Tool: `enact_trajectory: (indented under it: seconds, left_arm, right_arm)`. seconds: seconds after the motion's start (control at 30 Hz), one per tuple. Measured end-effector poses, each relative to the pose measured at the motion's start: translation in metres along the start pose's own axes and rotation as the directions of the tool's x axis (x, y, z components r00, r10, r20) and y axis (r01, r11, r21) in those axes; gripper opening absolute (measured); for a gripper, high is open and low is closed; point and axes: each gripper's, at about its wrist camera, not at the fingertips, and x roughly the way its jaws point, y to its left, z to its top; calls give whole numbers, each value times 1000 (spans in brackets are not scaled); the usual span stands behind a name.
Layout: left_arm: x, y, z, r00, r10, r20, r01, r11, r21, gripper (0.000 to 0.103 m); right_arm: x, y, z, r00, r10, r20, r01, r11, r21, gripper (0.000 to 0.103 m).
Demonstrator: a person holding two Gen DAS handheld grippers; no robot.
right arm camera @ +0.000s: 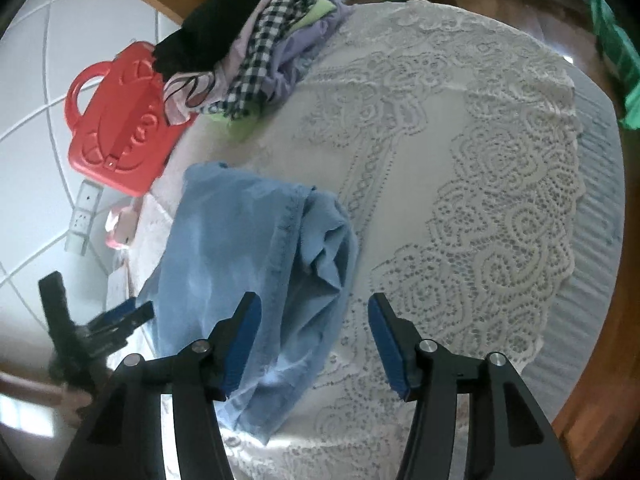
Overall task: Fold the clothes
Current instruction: 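Grasp the folded trouser bundle with both tools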
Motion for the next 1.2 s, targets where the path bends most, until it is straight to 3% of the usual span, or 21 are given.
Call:
enact_trajectory:
  seconds: [0.13, 0.23, 0.33, 0.4, 0.43, 0.47, 0.53, 0.67, 0.7, 0.73, 0.77, 0.8, 0.83, 0.9, 1.0, 1.1, 1.2]
  left_arm:
    - [-22, 7, -23, 999, 47, 16, -44, 985, -169, 85]
    - [-28, 6, -35, 997, 74, 27, -62, 951, -302, 85]
    - [-24, 1, -43, 996, 86, 26, -66, 895, -442, 85]
    - [-17, -6, -47, 995, 103, 5, -84, 841, -534, 85]
    - [-14, -11, -47, 995, 104, 7, -81, 820, -566, 85]
    - [-10, -16, -46, 994, 111, 11, -82, 802, -592, 85]
    - [3, -26, -43, 992, 127, -7, -103, 767, -633, 85]
    - [30, -41, -38, 991, 117, -59, -125, 713, -690, 85]
    - [32, -47, -36, 986, 152, -68, -158, 718, -678, 85]
    - [34, -52, -34, 983, 165, -84, -178, 719, -672, 84]
    - [34, -55, -33, 981, 168, -95, -188, 718, -670, 73]
    - [33, -59, -32, 984, 156, -87, -174, 723, -669, 55]
    - [31, -63, -32, 985, 149, -81, -165, 729, -664, 51]
    - [35, -71, -29, 981, 178, -83, -190, 750, -633, 50]
    - [37, -71, -30, 982, 179, -65, -178, 745, -643, 49]
    - [37, -70, -31, 985, 165, -52, -158, 737, -657, 45]
    - [40, -73, -26, 985, 166, -46, -156, 745, -649, 42]
  right_arm:
    - [0, 3, 23, 999, 33, -28, -35, 997, -72, 56]
    - [10, 11, 48, 995, 53, -85, -67, 983, -170, 55]
    - [29, 19, 73, 980, 93, -178, -136, 960, -246, 55]
    - [41, 25, 90, 964, 114, -241, -184, 938, -293, 56]
    - [48, 27, 98, 954, 123, -272, -209, 926, -314, 61]
    - [57, 32, 103, 941, 125, -314, -236, 908, -347, 75]
    - [74, 42, 107, 925, 101, -366, -259, 872, -416, 87]
    - [96, 49, 99, 898, 87, -431, -294, 848, -441, 86]
    - [101, 51, 97, 891, 85, -447, -303, 843, -444, 83]
    - [107, 53, 95, 883, 82, -462, -312, 838, -448, 73]
    - [112, 54, 93, 875, 78, -477, -321, 833, -451, 48]
    - [117, 56, 91, 867, 75, -493, -329, 828, -454, 48]
    - [122, 58, 89, 859, 72, -507, -338, 823, -457, 48]
    - [133, 61, 85, 841, 64, -537, -356, 812, -462, 48]
    - [145, 66, 80, 818, 48, -574, -379, 796, -473, 47]
    - [146, 68, 79, 809, 37, -587, -381, 794, -474, 49]
    - [146, 68, 76, 815, 37, -578, -374, 795, -477, 49]
